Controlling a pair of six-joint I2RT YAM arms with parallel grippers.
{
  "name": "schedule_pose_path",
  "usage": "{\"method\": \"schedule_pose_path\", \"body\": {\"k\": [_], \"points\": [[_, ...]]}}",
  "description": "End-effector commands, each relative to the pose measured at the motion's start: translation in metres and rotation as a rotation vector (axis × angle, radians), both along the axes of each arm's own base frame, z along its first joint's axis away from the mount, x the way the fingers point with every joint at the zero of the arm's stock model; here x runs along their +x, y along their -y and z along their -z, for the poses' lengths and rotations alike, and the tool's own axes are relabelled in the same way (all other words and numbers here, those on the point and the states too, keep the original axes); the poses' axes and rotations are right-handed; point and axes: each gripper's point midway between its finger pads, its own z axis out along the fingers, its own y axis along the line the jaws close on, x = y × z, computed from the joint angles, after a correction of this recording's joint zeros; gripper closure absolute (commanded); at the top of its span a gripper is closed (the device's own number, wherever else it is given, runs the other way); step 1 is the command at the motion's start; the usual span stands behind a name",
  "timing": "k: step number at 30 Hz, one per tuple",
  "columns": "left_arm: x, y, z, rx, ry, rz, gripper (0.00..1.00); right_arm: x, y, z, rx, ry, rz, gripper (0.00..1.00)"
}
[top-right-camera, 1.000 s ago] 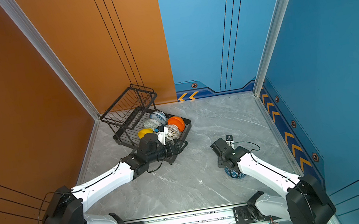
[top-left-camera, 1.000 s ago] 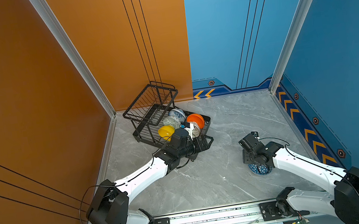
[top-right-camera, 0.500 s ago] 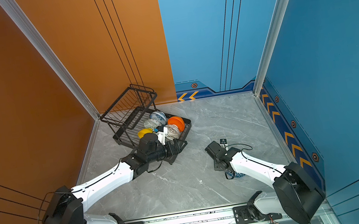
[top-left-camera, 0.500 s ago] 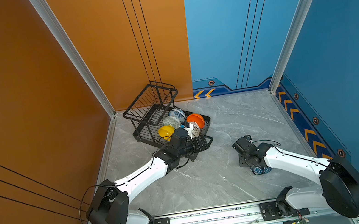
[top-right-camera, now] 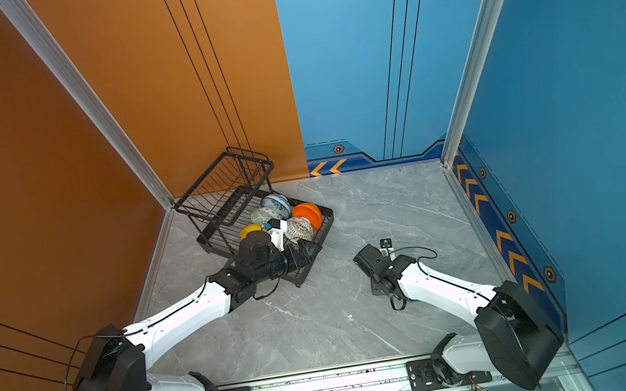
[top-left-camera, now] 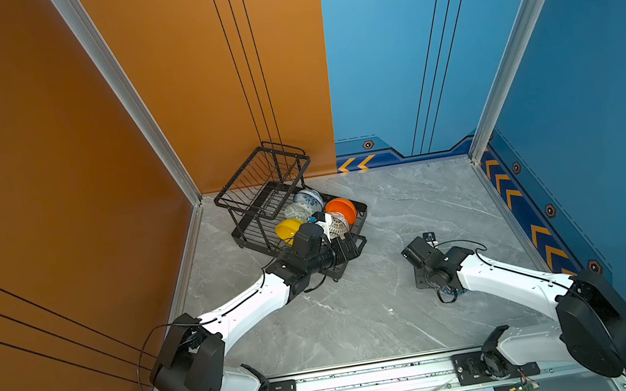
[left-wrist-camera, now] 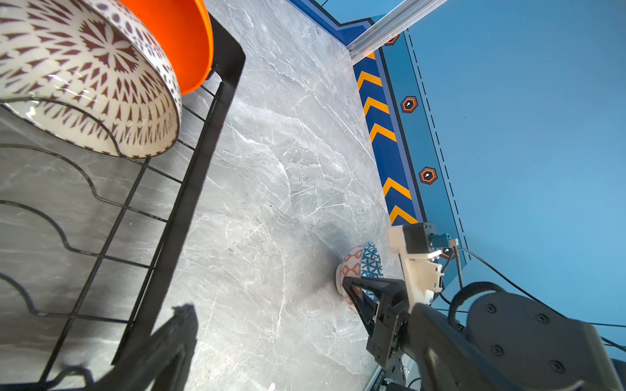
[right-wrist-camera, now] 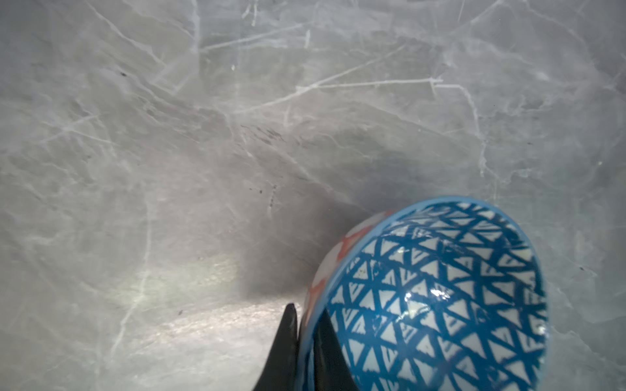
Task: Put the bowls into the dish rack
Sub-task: 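Lower the right gripper onto the blue triangle-patterned bowl's rim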
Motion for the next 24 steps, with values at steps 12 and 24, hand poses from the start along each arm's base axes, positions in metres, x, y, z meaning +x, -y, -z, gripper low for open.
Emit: {"method": "schedule_pose_path", "body": {"k": [12,24], "points": [[-0.005,-0.055,-0.012,0.003,0.013,-0.092,0.02,0.077,-0.095,-0.016,0.007,0.032,-0.192,1.0],[-0.016,-0.073,-0.008,-0.012,0.01,-0.084,0.02,0.094,-0.118,0.001,0.035,0.001,-0.227,0.79]]}}
